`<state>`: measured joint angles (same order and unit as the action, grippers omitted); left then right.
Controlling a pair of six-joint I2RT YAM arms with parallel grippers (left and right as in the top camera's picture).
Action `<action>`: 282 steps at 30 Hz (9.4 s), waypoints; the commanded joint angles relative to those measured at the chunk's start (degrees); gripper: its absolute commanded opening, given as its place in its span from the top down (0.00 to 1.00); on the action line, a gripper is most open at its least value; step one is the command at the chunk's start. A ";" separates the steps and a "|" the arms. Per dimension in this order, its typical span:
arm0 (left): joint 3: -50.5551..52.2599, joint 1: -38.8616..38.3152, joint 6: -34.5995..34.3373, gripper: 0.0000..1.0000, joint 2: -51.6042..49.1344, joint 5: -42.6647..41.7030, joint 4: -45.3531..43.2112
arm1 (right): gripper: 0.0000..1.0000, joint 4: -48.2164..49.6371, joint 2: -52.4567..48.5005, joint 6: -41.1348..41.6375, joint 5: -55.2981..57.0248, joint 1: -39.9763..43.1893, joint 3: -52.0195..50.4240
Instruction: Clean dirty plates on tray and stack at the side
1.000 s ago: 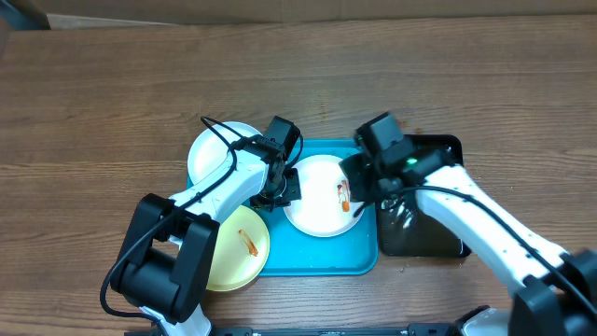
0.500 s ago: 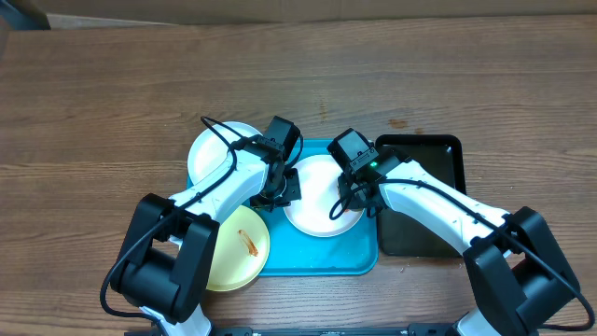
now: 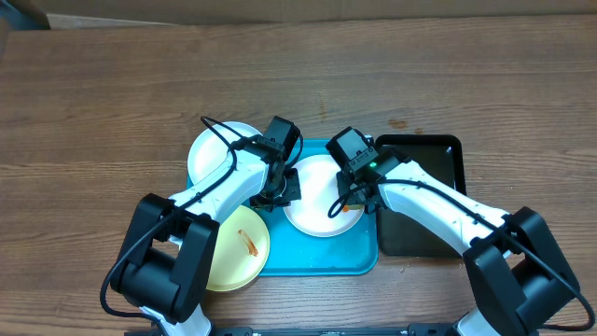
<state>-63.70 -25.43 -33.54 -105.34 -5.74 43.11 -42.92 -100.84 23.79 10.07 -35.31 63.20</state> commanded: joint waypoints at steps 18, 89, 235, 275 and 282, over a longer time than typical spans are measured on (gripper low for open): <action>0.48 0.15 0.13 0.96 -0.61 4.22 0.35 | 0.96 5.22 -3.54 1.20 -9.09 0.00 -6.14; -5.03 0.15 5.49 0.96 -0.28 7.48 3.63 | 0.96 -15.91 11.41 -9.84 -20.44 35.32 -4.07; -16.83 -34.12 7.13 0.96 14.49 80.17 15.10 | 0.93 -3.56 11.30 -3.17 -19.12 35.28 -19.34; -16.83 -32.22 7.15 0.96 14.51 83.87 13.84 | 0.75 -4.98 11.30 -4.52 -19.10 35.28 -19.37; -16.83 -31.04 7.19 0.96 14.51 84.02 13.64 | 0.15 -5.40 11.30 -4.50 -19.17 35.28 -18.67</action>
<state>-79.24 -57.36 -25.08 -91.66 75.79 57.17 -48.14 -89.23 19.49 -9.45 -0.08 44.40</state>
